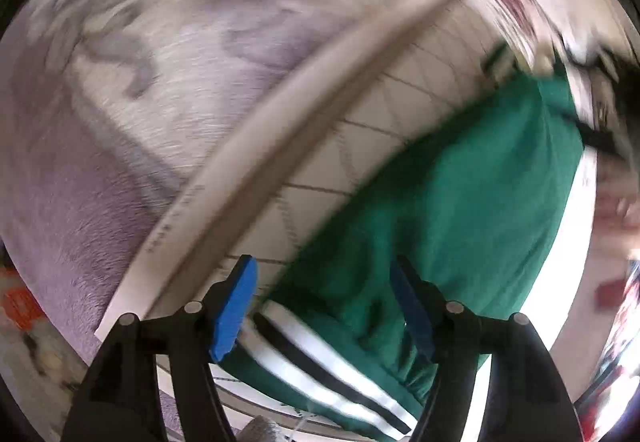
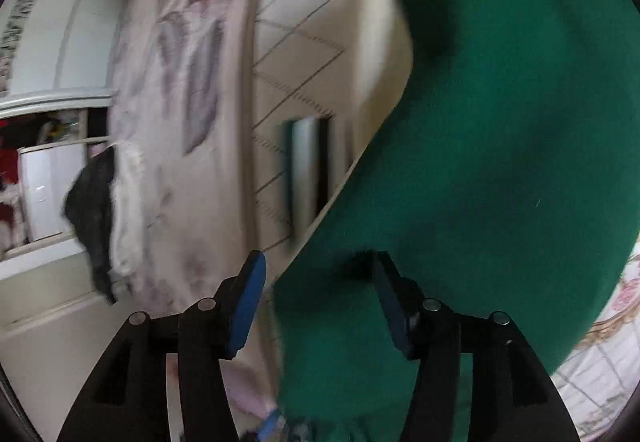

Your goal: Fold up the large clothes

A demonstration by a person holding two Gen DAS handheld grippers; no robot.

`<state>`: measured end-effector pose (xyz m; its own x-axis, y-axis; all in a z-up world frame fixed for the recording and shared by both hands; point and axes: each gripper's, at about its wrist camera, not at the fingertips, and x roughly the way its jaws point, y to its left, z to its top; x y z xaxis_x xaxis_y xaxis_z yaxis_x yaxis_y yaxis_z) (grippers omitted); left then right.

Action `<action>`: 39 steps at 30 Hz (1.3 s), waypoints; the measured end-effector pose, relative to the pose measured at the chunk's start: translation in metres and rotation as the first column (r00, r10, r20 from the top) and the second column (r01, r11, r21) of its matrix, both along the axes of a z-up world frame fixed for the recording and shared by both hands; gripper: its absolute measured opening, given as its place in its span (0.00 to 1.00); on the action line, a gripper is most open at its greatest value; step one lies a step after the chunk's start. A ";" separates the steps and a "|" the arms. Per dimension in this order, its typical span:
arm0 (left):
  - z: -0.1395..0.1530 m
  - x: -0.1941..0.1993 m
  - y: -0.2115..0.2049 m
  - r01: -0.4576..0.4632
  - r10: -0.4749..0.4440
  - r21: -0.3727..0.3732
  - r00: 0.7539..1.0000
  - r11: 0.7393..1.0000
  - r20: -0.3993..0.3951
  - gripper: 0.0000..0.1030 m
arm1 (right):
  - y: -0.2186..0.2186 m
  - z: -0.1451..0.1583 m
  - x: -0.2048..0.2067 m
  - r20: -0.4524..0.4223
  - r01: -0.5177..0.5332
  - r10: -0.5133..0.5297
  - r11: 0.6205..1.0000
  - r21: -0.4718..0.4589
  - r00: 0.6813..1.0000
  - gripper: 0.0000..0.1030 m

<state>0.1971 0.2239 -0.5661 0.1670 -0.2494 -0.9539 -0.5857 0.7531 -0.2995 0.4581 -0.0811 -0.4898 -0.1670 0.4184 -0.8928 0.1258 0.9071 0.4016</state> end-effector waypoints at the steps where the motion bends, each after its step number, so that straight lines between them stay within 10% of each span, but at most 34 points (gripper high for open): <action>1: -0.001 -0.005 0.007 -0.022 0.022 -0.004 1.000 1.000 -0.007 0.64 | -0.004 0.002 -0.008 0.003 -0.004 0.004 1.000 0.021 1.000 0.59; 8: -0.027 -0.008 -0.011 0.113 -0.111 0.023 0.992 0.993 -0.064 0.64 | -0.100 0.028 -0.135 0.055 0.110 -0.105 0.990 -0.088 0.993 0.70; 10: -0.036 -0.010 -0.012 0.102 -0.102 0.005 0.994 0.995 -0.027 0.27 | -0.129 0.007 -0.186 -0.019 0.162 -0.166 0.977 -0.136 0.986 0.70; 17: -0.017 -0.023 -0.037 0.144 -0.146 0.066 0.989 0.987 0.027 0.17 | -0.157 -0.092 -0.324 -0.301 0.307 -0.297 0.951 -0.013 0.906 0.68; 18: -0.012 -0.029 -0.043 0.150 -0.152 0.074 0.988 0.986 0.021 0.17 | -0.156 -0.090 -0.328 -0.268 0.310 -0.302 0.951 -0.012 0.915 0.64; 19: -0.007 -0.035 -0.048 0.155 -0.157 0.083 0.987 0.984 0.019 0.16 | -0.155 -0.085 -0.330 -0.228 0.309 -0.304 0.951 -0.014 0.925 0.30; 20: -0.003 -0.042 -0.053 0.163 -0.165 0.081 0.986 0.983 0.016 0.16 | -0.153 -0.079 -0.331 -0.207 0.296 -0.293 0.955 -0.015 0.933 0.19; 22: 0.004 -0.055 -0.068 0.184 -0.184 0.047 0.983 0.982 0.004 0.16 | -0.162 -0.065 -0.334 -0.191 0.314 -0.316 0.949 -0.038 0.930 0.15; 28: -0.003 -0.095 -0.144 0.262 -0.275 -0.154 0.959 0.953 -0.072 0.16 | -0.231 -0.020 -0.332 -0.106 0.262 -0.276 0.956 -0.136 0.955 0.15; 33: -0.015 -0.117 -0.176 0.282 -0.306 -0.168 0.941 0.945 -0.141 0.20 | -0.252 -0.023 -0.332 -0.159 0.075 -0.117 0.965 -0.251 0.980 0.18; 39: 0.004 -0.101 -0.160 0.227 -0.258 -0.187 0.952 0.956 -0.165 0.20 | -0.280 -0.012 -0.354 -0.227 0.134 -0.182 0.968 -0.212 0.957 0.53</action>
<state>0.0957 0.0643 -0.5620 -0.0941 -0.4159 -0.9045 -0.4487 0.8288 -0.3343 0.1038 -0.3614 -0.5014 -0.3346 0.2816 -0.8993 0.3454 0.9245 0.1611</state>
